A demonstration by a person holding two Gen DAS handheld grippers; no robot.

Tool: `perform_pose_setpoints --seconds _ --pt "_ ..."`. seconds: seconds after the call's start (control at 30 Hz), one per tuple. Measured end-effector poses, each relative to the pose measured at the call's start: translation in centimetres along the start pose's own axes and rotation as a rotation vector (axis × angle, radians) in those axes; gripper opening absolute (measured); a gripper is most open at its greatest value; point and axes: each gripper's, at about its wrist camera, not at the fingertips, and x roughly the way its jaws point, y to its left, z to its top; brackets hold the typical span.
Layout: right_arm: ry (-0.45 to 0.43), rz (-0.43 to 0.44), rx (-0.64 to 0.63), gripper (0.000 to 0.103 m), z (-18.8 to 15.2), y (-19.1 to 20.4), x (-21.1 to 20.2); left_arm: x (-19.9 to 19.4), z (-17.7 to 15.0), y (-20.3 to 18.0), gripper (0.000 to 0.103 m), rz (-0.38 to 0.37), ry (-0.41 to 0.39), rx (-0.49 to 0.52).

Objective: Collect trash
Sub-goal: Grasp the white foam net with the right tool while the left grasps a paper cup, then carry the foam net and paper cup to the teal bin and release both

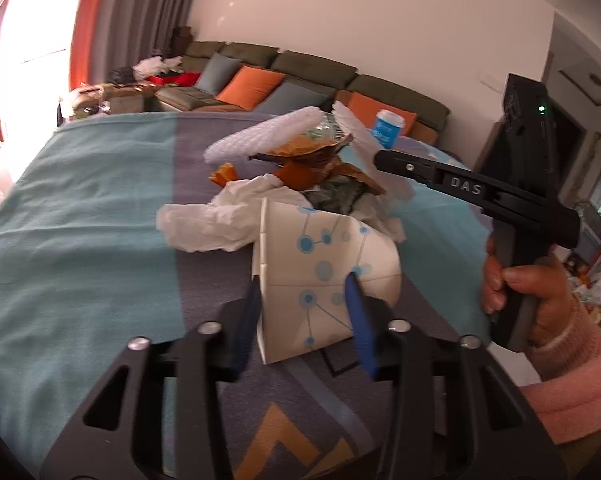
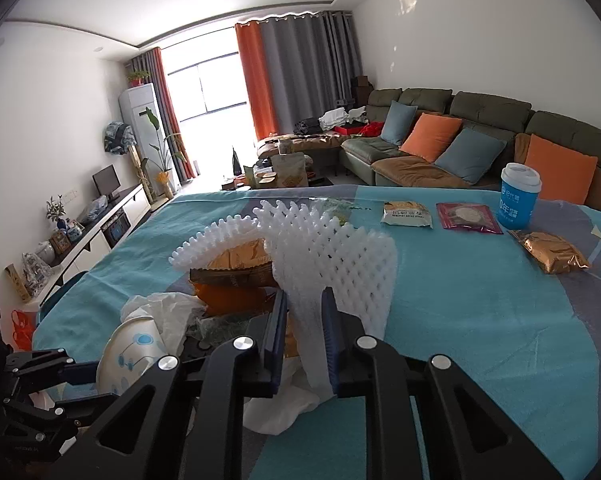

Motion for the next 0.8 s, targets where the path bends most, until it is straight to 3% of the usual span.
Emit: perform_pose_setpoints --seconds 0.17,0.3,0.5,0.63,0.8 --pt "-0.027 -0.002 -0.003 0.011 0.8 -0.3 -0.8 -0.4 0.1 0.3 0.013 -0.040 -0.004 -0.017" --pt "-0.060 0.001 -0.008 0.011 1.7 -0.4 -2.1 -1.3 0.2 -0.3 0.005 -0.046 -0.026 0.004" --pt "-0.123 0.041 -0.038 0.011 3.4 0.8 -4.5 -4.5 0.8 -0.3 0.004 -0.063 -0.087 0.017" --pt "-0.157 0.123 -0.071 0.011 4.6 2.8 -5.6 -7.2 1.4 -0.1 0.004 -0.041 -0.150 0.027" --pt "-0.155 0.290 -0.123 0.011 5.9 6.6 -5.0 -10.8 1.7 2.1 0.004 0.056 -0.215 0.001"
